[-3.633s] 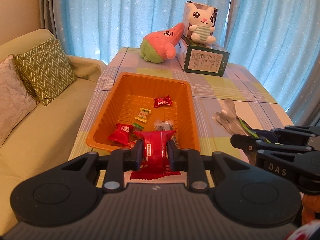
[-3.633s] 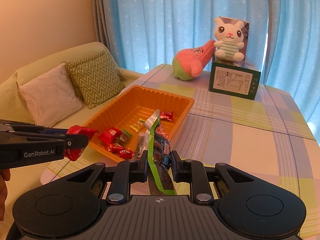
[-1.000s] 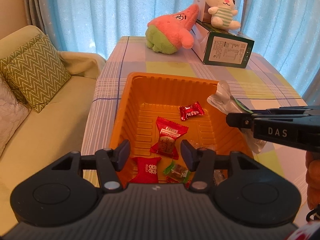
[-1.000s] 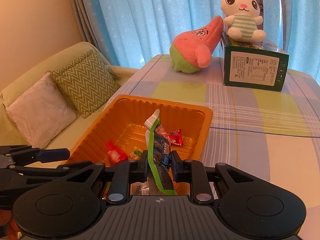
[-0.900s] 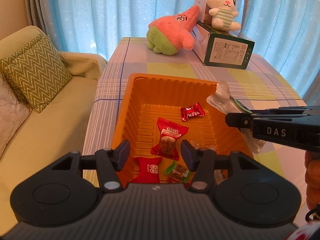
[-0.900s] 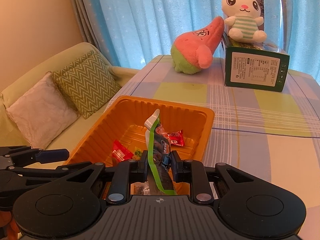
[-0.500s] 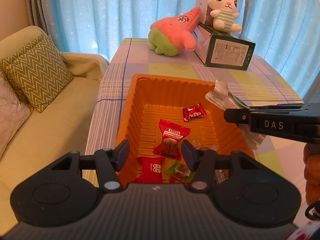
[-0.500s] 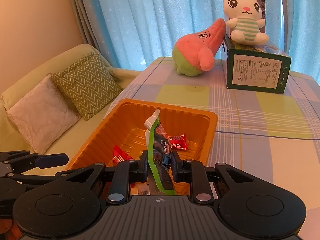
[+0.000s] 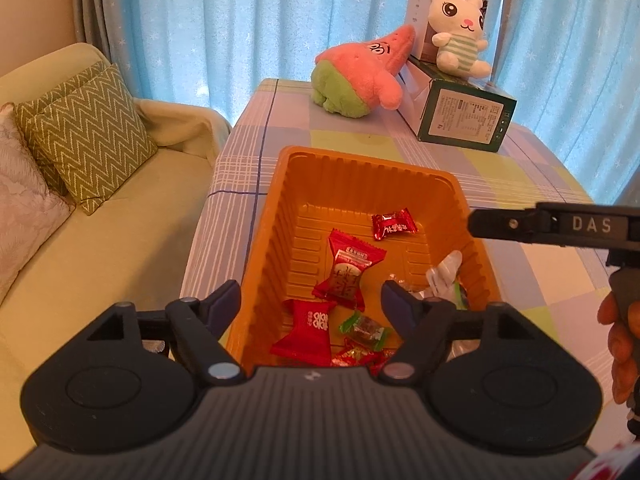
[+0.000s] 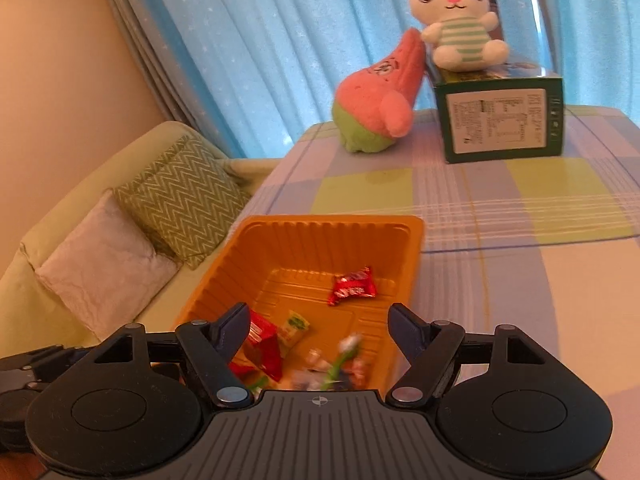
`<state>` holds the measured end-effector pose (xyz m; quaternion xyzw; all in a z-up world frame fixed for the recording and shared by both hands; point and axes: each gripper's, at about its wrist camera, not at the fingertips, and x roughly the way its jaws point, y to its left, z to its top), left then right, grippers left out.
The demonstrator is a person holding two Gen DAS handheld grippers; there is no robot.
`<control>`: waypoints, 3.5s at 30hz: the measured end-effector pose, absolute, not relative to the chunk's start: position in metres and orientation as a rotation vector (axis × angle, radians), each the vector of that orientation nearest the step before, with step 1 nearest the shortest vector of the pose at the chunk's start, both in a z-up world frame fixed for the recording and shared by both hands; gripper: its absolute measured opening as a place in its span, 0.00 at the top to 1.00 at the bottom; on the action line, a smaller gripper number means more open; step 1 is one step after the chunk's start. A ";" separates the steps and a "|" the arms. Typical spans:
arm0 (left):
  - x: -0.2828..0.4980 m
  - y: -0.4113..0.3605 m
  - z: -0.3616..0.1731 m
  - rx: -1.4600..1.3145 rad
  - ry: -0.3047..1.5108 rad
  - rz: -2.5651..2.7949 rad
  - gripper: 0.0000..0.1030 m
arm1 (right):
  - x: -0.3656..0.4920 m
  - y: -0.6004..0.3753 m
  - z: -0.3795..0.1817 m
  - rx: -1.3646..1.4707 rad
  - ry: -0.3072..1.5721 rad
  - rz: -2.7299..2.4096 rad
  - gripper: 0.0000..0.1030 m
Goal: Organize snacks
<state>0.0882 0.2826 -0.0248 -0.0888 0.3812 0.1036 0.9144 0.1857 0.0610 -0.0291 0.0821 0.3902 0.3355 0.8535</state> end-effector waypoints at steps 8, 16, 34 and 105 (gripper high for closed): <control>0.056 0.272 -0.020 -0.220 0.769 0.228 0.11 | 0.156 0.026 -0.028 0.168 0.850 0.644 0.27; 0.025 0.252 -0.003 -0.202 0.752 0.267 0.00 | 0.114 0.013 -0.013 0.083 0.836 0.654 0.27; -0.037 0.202 0.032 -0.185 0.767 0.270 0.00 | 0.042 -0.024 0.024 -0.010 0.777 0.620 0.27; -0.088 0.144 0.064 -0.118 0.715 0.305 0.00 | -0.025 -0.074 0.052 -0.025 0.714 0.614 0.27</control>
